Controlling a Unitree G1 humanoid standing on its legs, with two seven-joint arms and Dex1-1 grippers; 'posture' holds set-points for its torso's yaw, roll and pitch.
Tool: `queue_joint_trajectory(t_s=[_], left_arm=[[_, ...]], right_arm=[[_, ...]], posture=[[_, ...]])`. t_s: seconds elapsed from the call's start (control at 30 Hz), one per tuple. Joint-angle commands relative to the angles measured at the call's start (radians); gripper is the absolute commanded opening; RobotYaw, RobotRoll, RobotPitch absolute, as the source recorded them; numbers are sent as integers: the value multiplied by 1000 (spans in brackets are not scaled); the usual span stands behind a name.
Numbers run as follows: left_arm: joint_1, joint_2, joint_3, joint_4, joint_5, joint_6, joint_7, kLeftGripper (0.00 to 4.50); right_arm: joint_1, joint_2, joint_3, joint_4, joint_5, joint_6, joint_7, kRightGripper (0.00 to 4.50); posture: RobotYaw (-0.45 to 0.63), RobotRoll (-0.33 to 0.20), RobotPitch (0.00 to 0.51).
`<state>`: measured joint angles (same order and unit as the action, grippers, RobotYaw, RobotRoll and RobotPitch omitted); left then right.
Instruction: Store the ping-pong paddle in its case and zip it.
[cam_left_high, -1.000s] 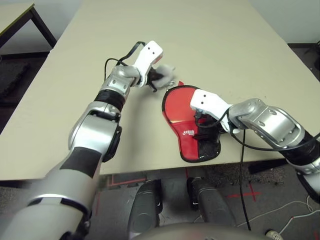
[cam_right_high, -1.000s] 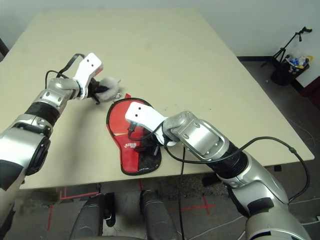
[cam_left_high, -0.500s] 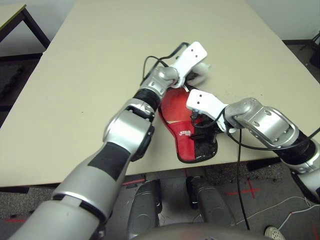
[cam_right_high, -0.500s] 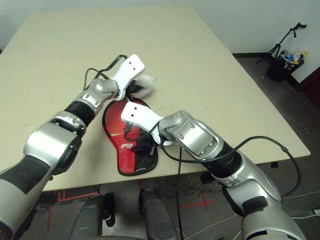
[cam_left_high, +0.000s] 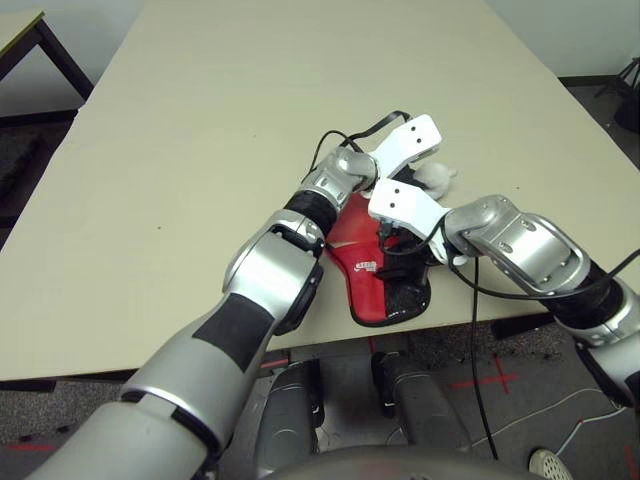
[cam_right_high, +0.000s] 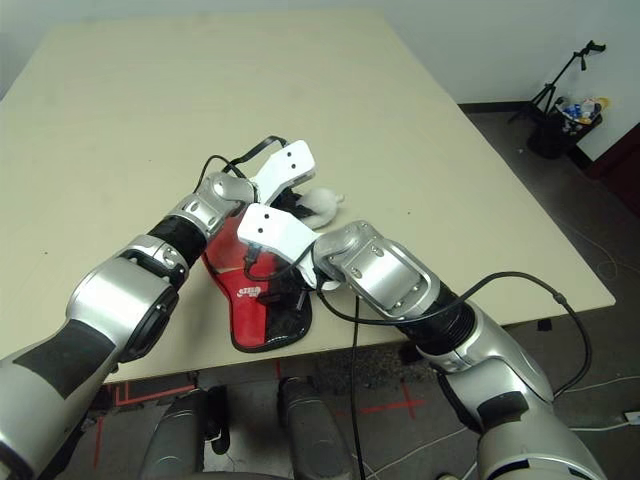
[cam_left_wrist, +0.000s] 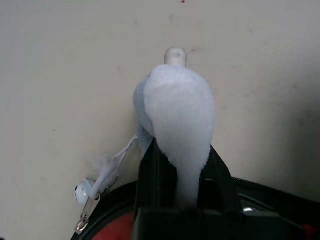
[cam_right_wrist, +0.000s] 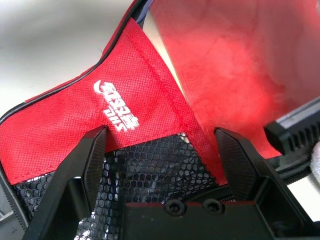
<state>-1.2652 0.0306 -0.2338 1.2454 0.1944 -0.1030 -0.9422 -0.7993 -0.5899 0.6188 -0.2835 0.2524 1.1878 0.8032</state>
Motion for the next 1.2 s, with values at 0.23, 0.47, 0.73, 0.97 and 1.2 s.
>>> queue_joint_trajectory(t_s=[0.23, 0.47, 0.73, 0.97, 1.2], left_arm=[[-56, 110, 120, -118, -114, 63, -79, 3526], [12, 229, 108, -239, -130, 139, -189, 4488], [237, 288, 31, -531, -131, 318, -287, 4488], [378, 342, -71, -694, -105, 448, -316, 4488], [401, 356, -112, -653, -77, 445, -273, 4488]], right_arm=[[29, 33, 47, 83, -30, -15, -4, 4500], [34, 33, 39, 84, -33, -15, 0, 4500], [25, 38, 21, 99, -37, -13, -2, 4500], [-45, 47, -58, 141, -14, 25, 9, 4500], [-224, 25, -193, 256, 13, 74, 17, 4500]], posture=[[-113, 0, 153], [-100, 0, 145], [-101, 0, 143], [-107, 0, 143], [-128, 0, 148]])
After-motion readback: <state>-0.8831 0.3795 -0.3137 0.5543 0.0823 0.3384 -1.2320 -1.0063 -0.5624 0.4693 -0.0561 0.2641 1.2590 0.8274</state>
